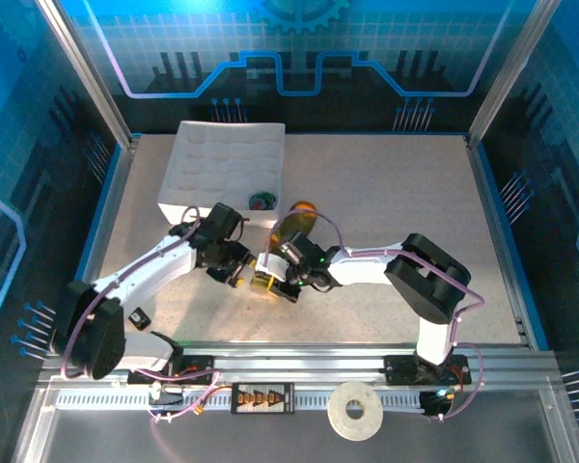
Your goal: Roll the socks
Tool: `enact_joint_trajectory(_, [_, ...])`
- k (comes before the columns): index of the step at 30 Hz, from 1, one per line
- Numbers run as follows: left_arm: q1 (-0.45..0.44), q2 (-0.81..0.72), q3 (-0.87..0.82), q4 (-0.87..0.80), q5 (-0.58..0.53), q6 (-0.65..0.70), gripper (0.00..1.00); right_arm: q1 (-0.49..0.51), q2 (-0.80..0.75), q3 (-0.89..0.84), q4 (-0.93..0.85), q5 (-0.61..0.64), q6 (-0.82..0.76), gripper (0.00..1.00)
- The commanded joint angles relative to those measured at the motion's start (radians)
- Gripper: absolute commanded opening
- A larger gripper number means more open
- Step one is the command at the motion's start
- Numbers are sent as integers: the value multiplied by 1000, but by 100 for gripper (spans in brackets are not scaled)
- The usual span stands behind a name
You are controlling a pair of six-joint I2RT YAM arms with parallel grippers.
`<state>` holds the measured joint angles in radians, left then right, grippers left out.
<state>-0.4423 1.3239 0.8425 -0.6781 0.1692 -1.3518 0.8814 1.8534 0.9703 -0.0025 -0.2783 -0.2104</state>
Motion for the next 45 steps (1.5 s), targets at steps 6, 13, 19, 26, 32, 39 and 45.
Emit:
enact_joint_trajectory(6, [-52,-62,-149,151,47,10,40,-77,131,24,-218,-212,113,0])
enact_joint_trajectory(13, [-85,11,-199,329,35,-64,47,-115,163,37,-223,-310,177,0])
enact_joint_trajectory(19, [-86,81,-232,418,19,-135,47,-146,191,36,-201,-375,244,0])
enact_joint_trajectory(26, [-88,156,-211,422,1,-171,43,-160,213,36,-172,-414,299,0])
enact_joint_trajectory(32, [-97,223,-158,256,-11,-193,25,-155,191,32,-178,-404,273,0])
enact_joint_trajectory(39, [-101,272,-94,28,1,-224,0,-97,-3,-56,-92,-278,122,32])
enact_joint_trajectory(45, [-97,296,-28,-74,16,-199,0,28,-285,-304,197,114,-82,53])
